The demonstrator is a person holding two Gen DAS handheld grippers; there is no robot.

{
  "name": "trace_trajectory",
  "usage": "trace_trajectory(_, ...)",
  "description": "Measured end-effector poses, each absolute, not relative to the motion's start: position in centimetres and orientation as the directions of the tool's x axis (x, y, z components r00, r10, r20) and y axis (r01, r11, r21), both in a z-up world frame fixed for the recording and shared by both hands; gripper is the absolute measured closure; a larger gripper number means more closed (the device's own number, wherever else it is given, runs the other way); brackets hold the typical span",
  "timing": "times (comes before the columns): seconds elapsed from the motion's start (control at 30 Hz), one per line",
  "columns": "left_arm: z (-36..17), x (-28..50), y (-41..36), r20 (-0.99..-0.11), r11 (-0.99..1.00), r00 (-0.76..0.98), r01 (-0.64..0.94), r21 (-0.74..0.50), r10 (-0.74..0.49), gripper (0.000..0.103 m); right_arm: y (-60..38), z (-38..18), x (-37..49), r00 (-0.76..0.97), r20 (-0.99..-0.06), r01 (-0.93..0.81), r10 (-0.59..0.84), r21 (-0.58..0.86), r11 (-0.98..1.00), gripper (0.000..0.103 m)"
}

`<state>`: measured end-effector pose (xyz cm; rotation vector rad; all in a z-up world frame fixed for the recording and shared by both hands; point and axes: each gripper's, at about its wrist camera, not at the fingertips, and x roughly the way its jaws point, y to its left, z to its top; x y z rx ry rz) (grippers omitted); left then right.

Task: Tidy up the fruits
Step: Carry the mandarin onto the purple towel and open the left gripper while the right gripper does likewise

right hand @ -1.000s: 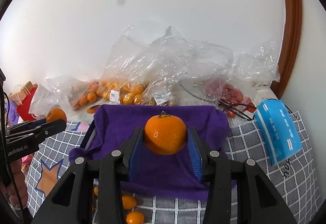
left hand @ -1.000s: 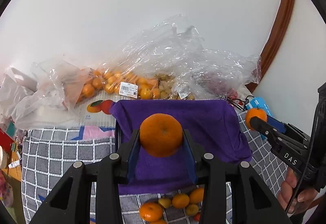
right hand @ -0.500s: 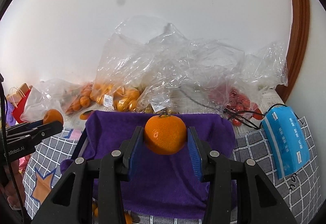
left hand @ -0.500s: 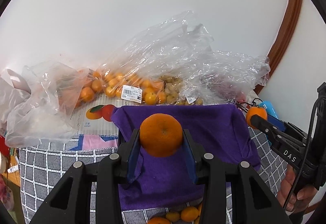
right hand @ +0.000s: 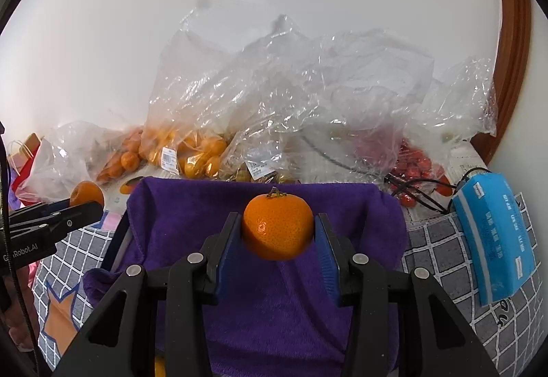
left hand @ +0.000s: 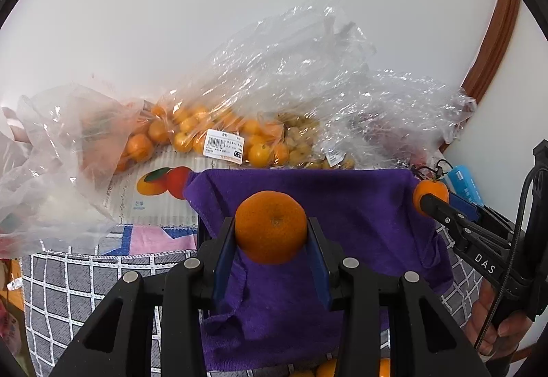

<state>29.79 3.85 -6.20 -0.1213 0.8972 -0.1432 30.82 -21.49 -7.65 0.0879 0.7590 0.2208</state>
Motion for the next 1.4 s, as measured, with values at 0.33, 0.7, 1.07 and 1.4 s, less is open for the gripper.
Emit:
trace_trajectory(0.33,-9.0,31.9,3.8,-0.809,0.985,0.563,0.069,-0.159,-0.170,0.065,-21.3,-11.1,32.6,0.662,-0.718,-0.151,0.215,0.153,0.977,0.060)
trace_trajectory(0.7,-11.7,33.2,3.5,-0.838,0.984,0.516,0.076,-0.164,-0.179,0.065,-21.4,-14.2,33.7,0.620,-0.756,-0.140,0.213,0.160,0.977,0.060)
trace_trajectory(1.07,-13.6,33.9,3.0,-0.855,0.984,0.486,0.084,-0.159,-0.180,0.065,-21.1,-15.3,34.0,0.611,-0.764,-0.138,0.205,0.152,0.979,0.060)
trace_trajectory(1.4,-14.7,34.2,2.5,-0.873,0.986,0.458,0.080,-0.147,-0.168,0.065,-20.9,-15.0,34.0,0.604,-0.772,-0.152,0.199,0.133,0.979,0.058)
